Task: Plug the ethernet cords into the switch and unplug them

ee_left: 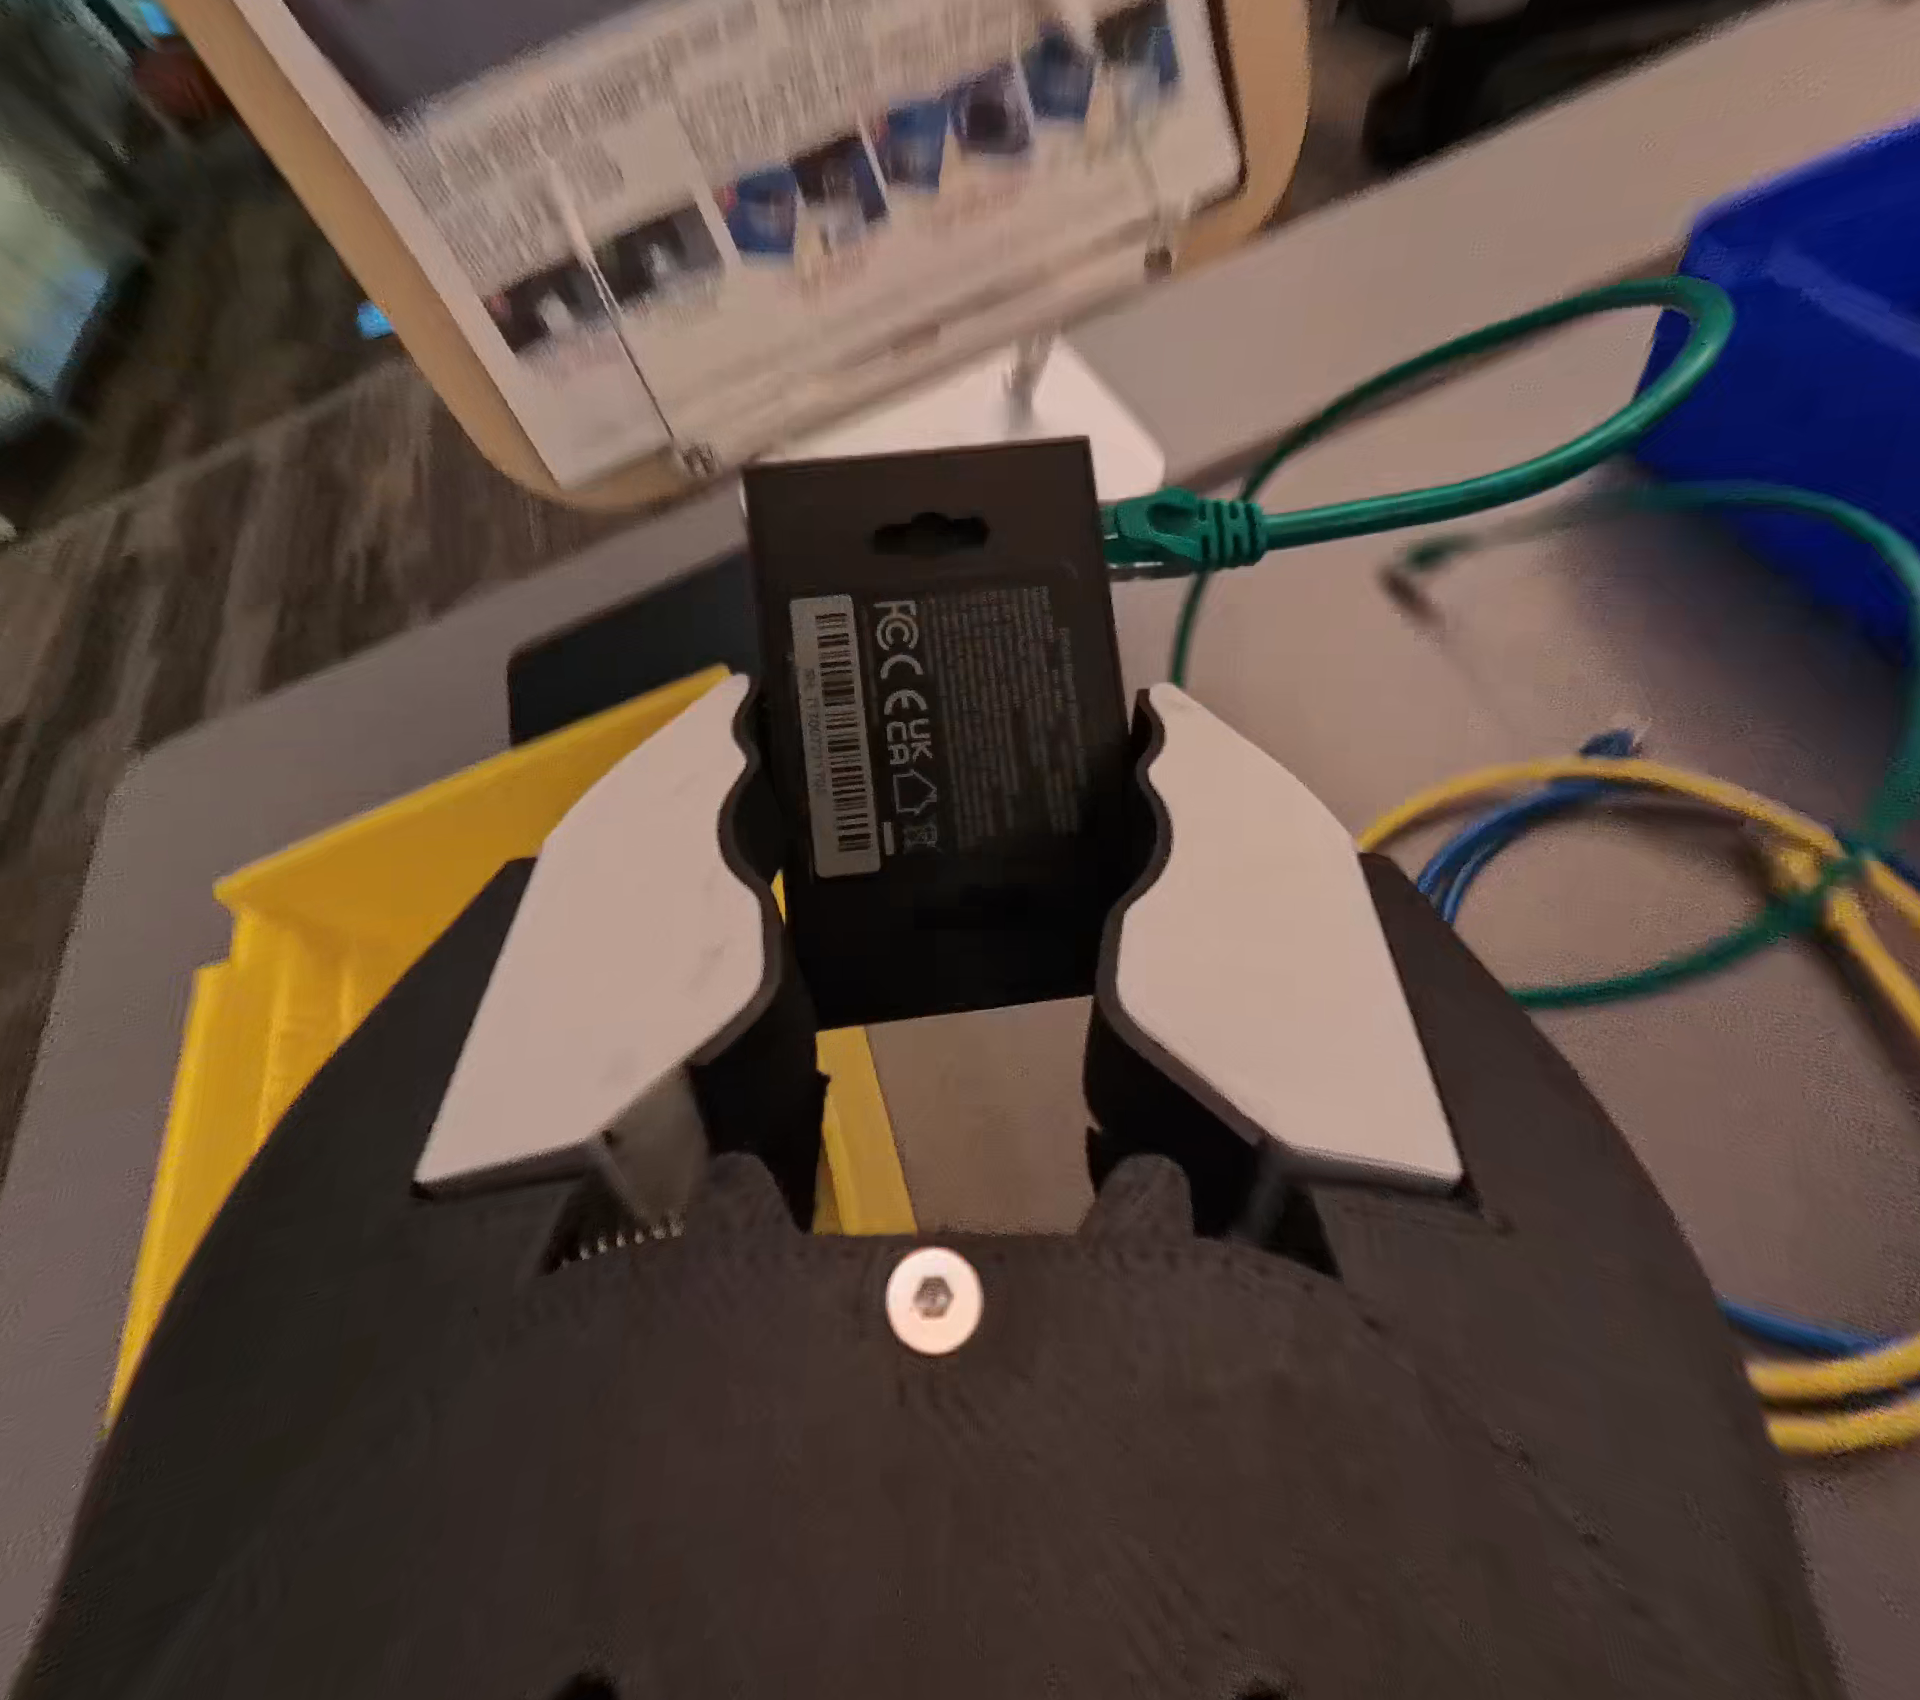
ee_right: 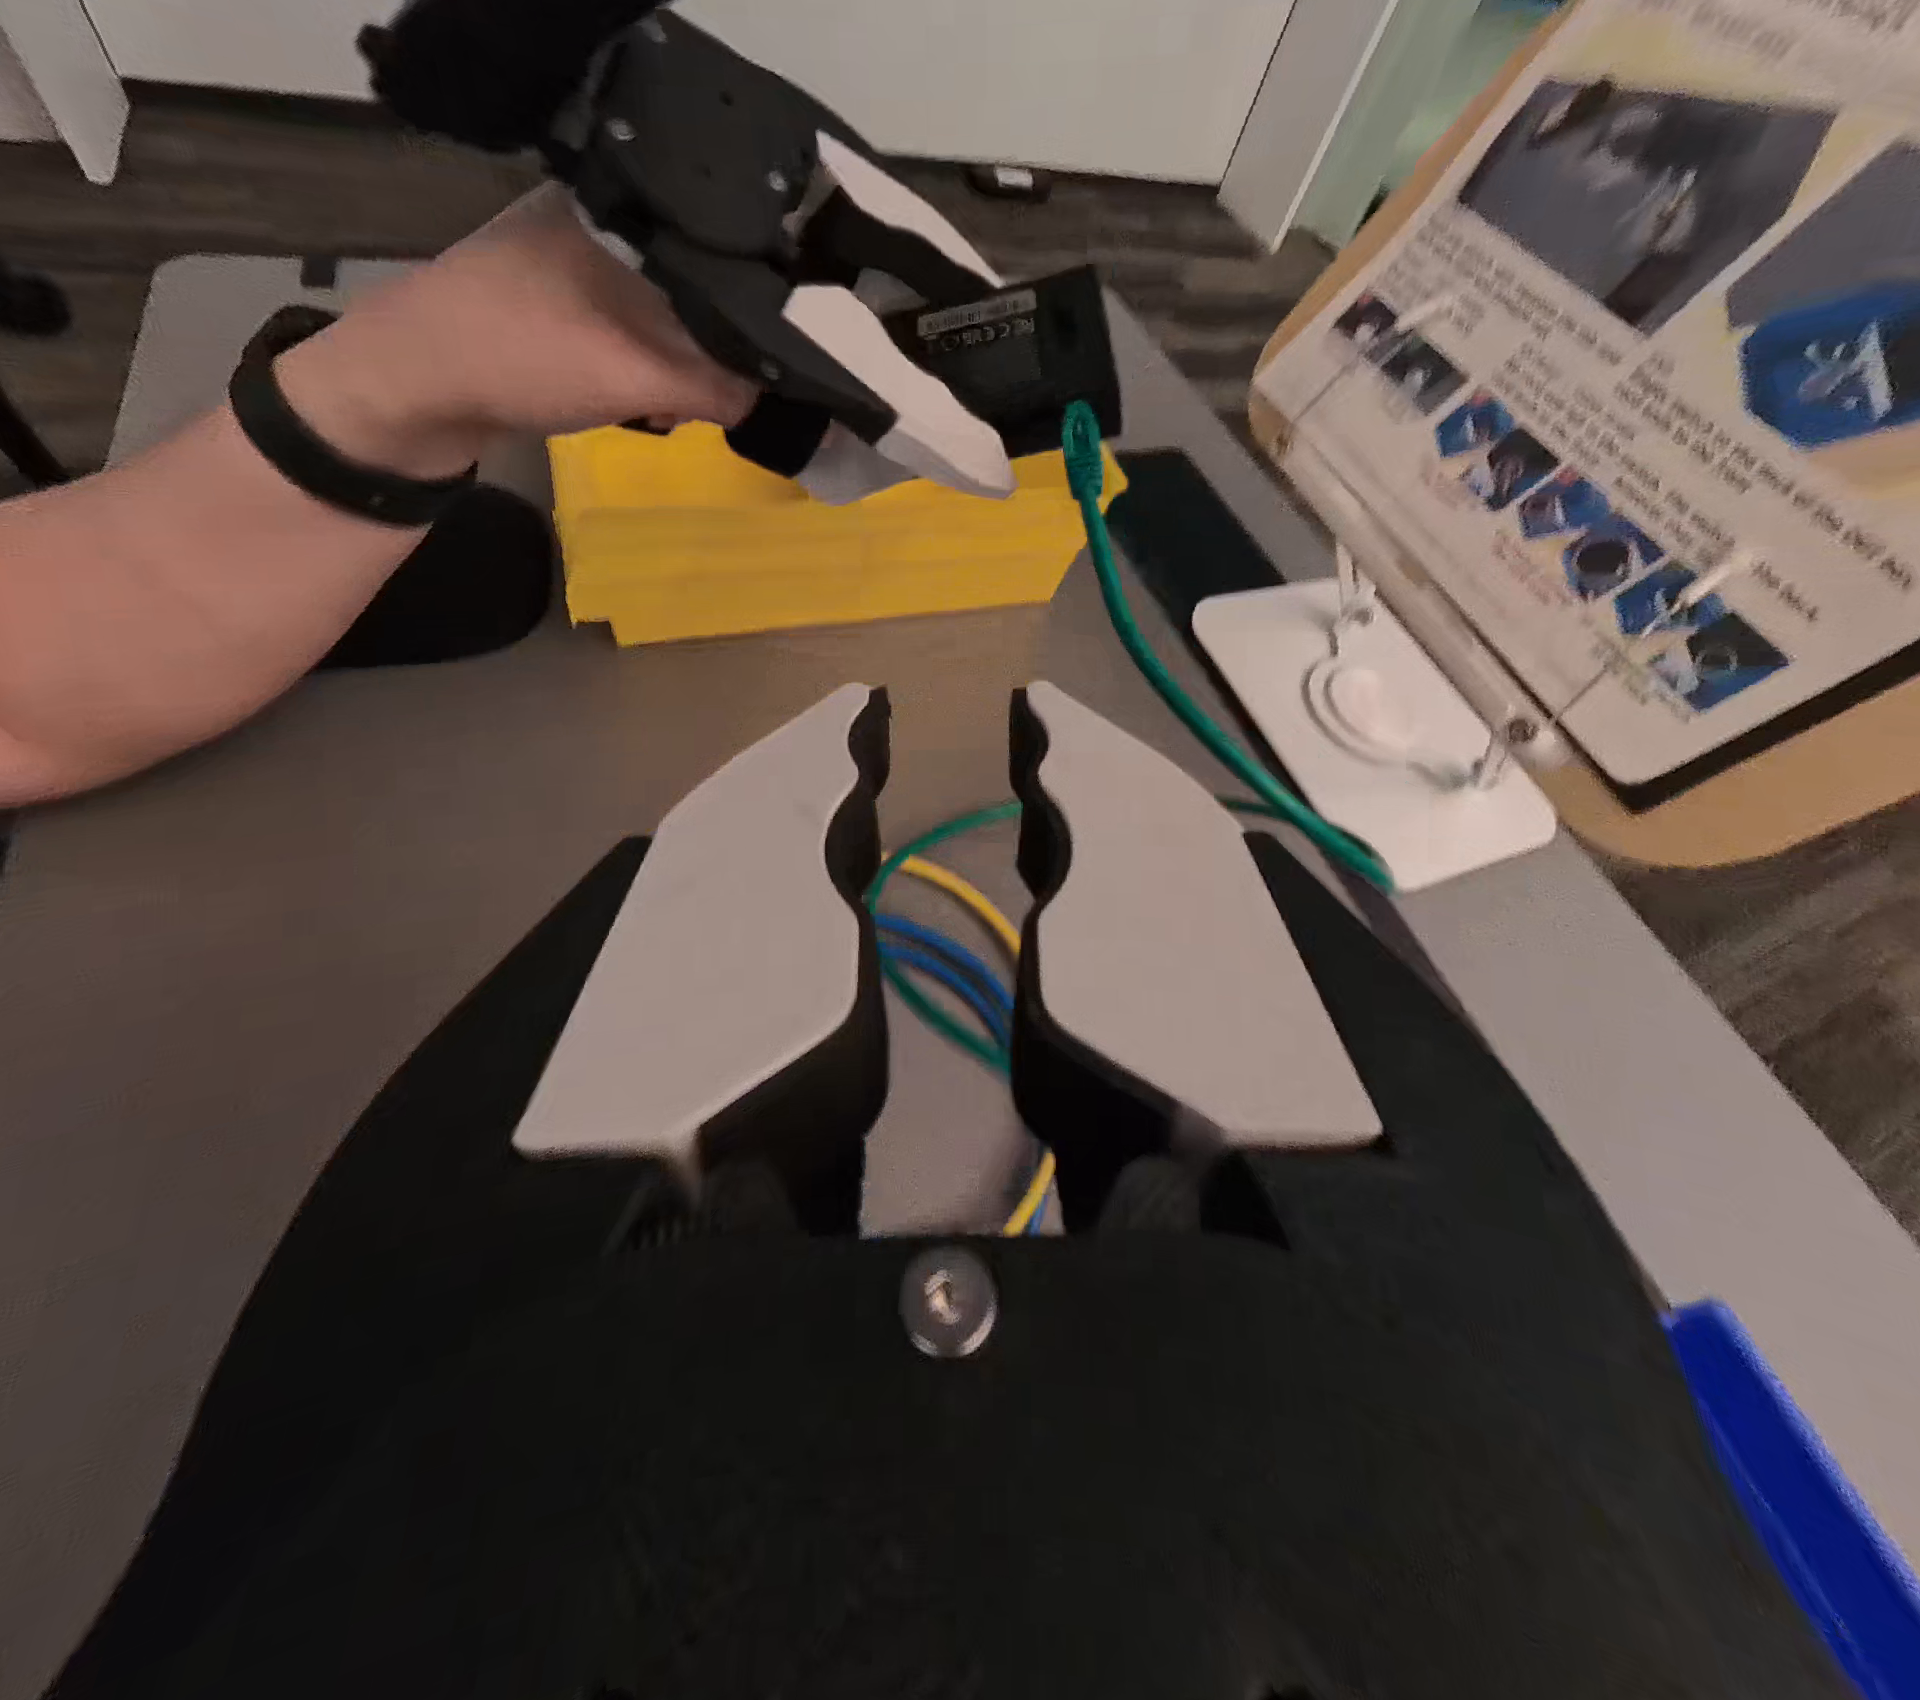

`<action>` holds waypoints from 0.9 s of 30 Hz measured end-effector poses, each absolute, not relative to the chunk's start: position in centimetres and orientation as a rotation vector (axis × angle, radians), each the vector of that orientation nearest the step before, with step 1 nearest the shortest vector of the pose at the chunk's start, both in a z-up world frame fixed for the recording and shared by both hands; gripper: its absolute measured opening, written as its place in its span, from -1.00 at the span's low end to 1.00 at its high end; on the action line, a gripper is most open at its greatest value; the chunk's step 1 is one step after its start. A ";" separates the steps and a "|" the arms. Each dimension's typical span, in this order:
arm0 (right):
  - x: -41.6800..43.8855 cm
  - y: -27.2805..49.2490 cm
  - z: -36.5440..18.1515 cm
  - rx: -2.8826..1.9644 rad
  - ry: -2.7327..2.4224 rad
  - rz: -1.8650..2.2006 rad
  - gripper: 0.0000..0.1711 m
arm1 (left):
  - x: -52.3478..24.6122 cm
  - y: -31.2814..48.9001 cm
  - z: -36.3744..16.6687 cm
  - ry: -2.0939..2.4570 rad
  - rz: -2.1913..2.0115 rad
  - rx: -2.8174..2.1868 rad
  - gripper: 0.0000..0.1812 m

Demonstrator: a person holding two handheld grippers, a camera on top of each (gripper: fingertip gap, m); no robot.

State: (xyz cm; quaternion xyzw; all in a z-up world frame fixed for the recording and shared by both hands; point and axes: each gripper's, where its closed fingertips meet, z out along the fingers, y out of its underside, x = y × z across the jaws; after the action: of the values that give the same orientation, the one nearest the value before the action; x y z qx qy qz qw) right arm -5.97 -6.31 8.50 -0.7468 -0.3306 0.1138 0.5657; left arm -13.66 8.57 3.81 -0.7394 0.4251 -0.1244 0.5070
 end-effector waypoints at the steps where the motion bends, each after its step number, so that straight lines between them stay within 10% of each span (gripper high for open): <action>1: -5.7 -6.7 7.8 -1.793 -0.787 0.284 -0.73 | -13.4 8.6 2.1 1.088 -0.274 -1.844 -0.31; 27: -14.5 -3.0 -15.6 -2.335 -0.445 0.215 -0.85 | -14.4 7.9 -15.2 1.546 0.008 -2.414 -0.31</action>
State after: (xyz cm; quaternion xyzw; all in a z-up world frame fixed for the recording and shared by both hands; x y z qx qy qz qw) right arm -14.47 -2.97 -15.57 -0.9095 -0.1733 0.0837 0.3684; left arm -14.41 7.95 -15.22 -0.8341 0.5342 0.0029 0.1371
